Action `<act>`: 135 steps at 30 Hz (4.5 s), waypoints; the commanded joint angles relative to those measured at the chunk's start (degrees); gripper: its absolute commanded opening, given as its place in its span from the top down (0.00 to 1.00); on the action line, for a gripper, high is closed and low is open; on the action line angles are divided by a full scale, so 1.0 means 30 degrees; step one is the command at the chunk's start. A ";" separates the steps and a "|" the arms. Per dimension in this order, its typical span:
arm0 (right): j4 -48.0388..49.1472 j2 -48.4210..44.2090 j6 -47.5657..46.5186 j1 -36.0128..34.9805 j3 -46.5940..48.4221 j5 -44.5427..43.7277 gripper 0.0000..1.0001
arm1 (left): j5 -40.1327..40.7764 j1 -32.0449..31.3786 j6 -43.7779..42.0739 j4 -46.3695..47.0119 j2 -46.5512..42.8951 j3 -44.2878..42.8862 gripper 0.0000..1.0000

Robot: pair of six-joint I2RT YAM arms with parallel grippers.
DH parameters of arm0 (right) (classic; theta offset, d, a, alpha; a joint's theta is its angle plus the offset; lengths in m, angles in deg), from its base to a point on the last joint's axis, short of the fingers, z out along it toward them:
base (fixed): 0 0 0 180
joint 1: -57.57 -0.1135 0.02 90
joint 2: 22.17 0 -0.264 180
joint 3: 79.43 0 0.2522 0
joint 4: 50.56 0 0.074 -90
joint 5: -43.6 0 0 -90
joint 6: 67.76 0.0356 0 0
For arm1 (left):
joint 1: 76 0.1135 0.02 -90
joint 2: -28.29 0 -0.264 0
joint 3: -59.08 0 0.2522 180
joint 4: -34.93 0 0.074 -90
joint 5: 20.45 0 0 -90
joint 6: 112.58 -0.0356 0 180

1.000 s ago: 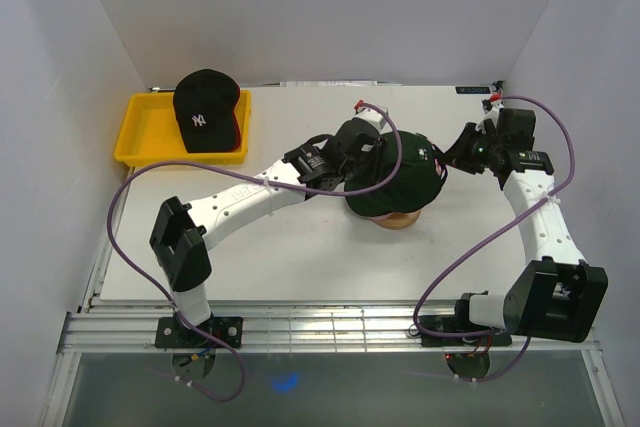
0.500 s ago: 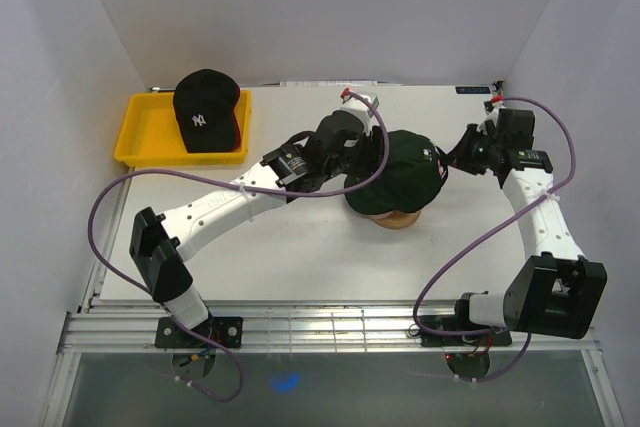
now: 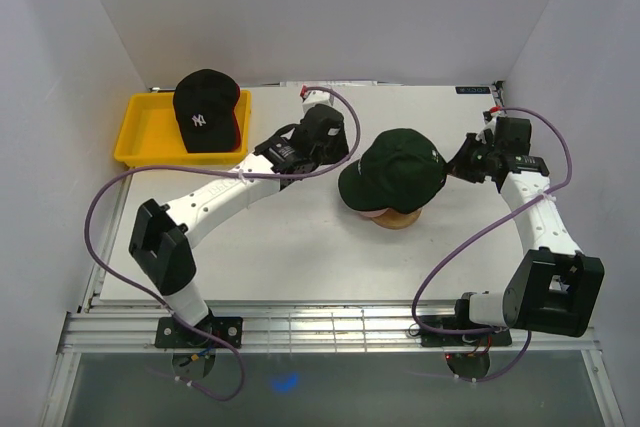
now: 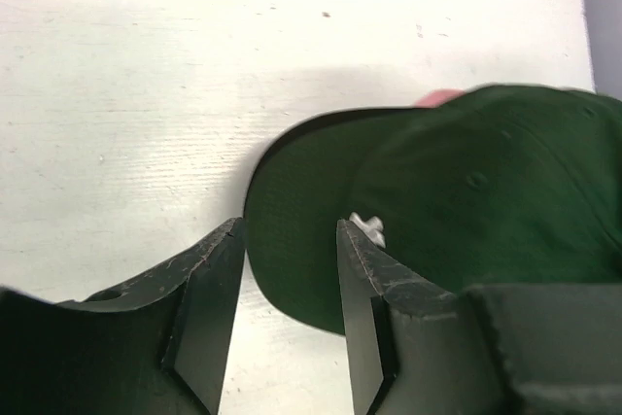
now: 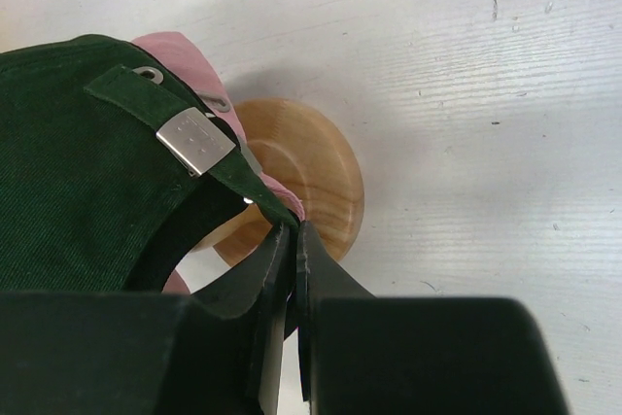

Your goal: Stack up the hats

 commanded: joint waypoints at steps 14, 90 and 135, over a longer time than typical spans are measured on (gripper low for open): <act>0.1457 -0.0573 0.0488 0.0256 -0.1568 -0.1044 0.92 | -0.1666 -0.0460 0.3166 0.1961 0.2214 0.3443 0.57; 0.0052 -0.1103 0.0371 -0.3084 0.1977 -0.1363 0.19 | -0.2487 -0.0227 -0.0672 -0.3077 0.5876 -0.8098 0.44; -0.0096 -0.2742 0.0840 -0.2615 0.6136 0.3292 0.10 | -0.1960 1.6466 -0.4507 0.1056 0.6633 -0.8529 0.25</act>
